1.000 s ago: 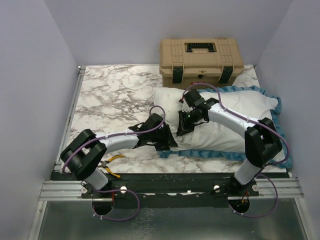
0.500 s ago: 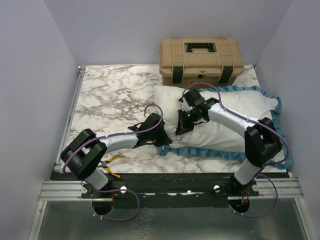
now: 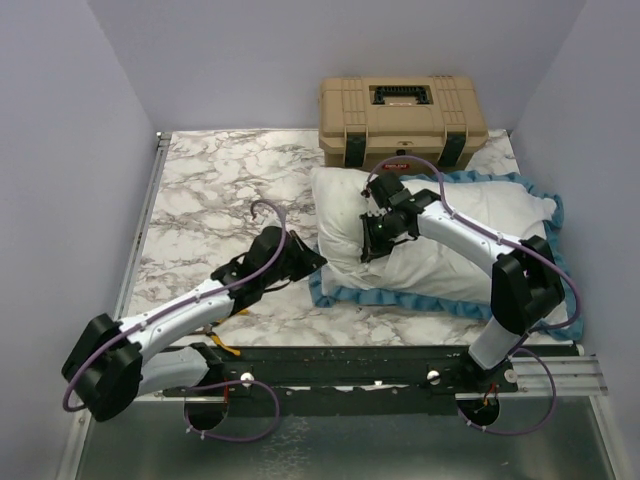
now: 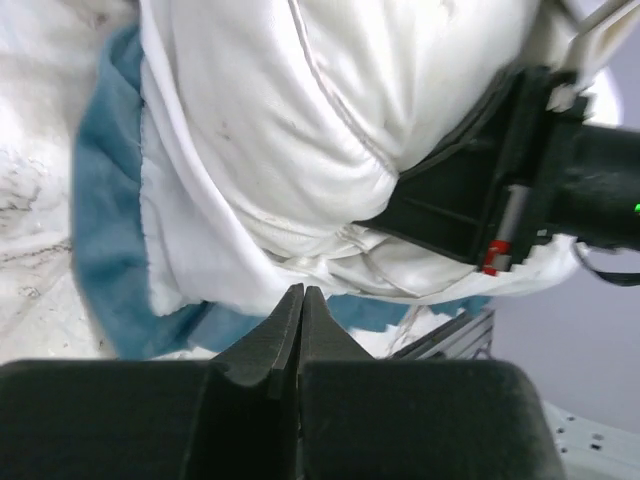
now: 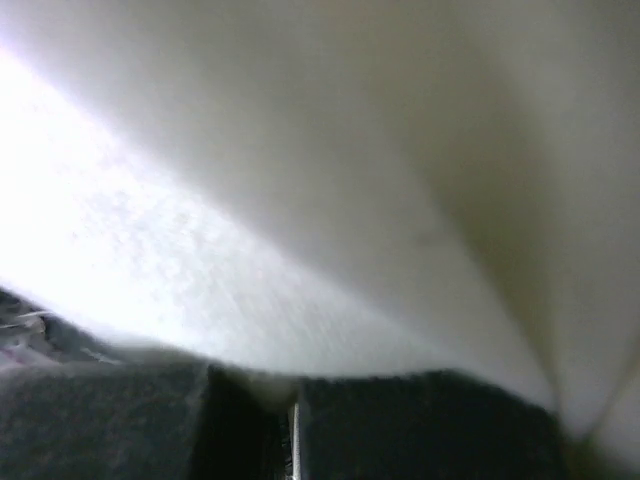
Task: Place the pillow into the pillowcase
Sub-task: Stuff the pillow into the pillowcase.
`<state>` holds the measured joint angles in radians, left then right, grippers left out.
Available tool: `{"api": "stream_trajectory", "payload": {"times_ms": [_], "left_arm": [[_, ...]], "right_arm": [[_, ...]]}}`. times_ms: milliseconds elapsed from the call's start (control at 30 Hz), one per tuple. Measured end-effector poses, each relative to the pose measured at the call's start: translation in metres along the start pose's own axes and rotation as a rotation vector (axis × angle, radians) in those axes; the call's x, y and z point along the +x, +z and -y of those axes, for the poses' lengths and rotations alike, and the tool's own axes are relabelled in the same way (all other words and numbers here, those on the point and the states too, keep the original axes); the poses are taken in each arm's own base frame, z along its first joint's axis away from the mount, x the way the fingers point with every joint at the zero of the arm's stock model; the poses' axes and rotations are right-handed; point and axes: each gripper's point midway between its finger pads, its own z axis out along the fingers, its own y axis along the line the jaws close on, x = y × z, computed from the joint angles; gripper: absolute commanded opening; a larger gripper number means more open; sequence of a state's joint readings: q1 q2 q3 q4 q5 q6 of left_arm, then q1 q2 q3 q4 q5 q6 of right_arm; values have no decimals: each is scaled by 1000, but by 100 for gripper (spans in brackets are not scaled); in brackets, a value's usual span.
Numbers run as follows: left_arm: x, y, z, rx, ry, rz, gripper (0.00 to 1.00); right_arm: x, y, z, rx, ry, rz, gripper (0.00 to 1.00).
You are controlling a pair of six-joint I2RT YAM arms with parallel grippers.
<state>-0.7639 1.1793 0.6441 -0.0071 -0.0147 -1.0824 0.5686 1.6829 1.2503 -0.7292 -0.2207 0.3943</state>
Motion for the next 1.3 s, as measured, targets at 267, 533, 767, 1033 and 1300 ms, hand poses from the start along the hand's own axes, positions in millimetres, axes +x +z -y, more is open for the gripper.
{"api": "stream_trajectory", "payload": {"times_ms": [267, 533, 767, 1033, 1300], "left_arm": [[-28, -23, 14, 94, -44, 123, 9], [-3, 14, 19, 51, -2, -27, 46], [28, 42, 47, 85, 2, -119, 19], [49, 59, 0, -41, -91, -119, 44], [65, 74, -44, -143, -99, -127, 52]], "right_arm": [[2, -2, 24, 147, -50, -12, 0], [7, 3, 17, 114, -45, -38, 0], [8, 8, 7, 36, 2, -67, 0], [4, 6, 8, -38, 65, -76, 0], [5, 9, 6, -66, 72, -85, 0]]}}
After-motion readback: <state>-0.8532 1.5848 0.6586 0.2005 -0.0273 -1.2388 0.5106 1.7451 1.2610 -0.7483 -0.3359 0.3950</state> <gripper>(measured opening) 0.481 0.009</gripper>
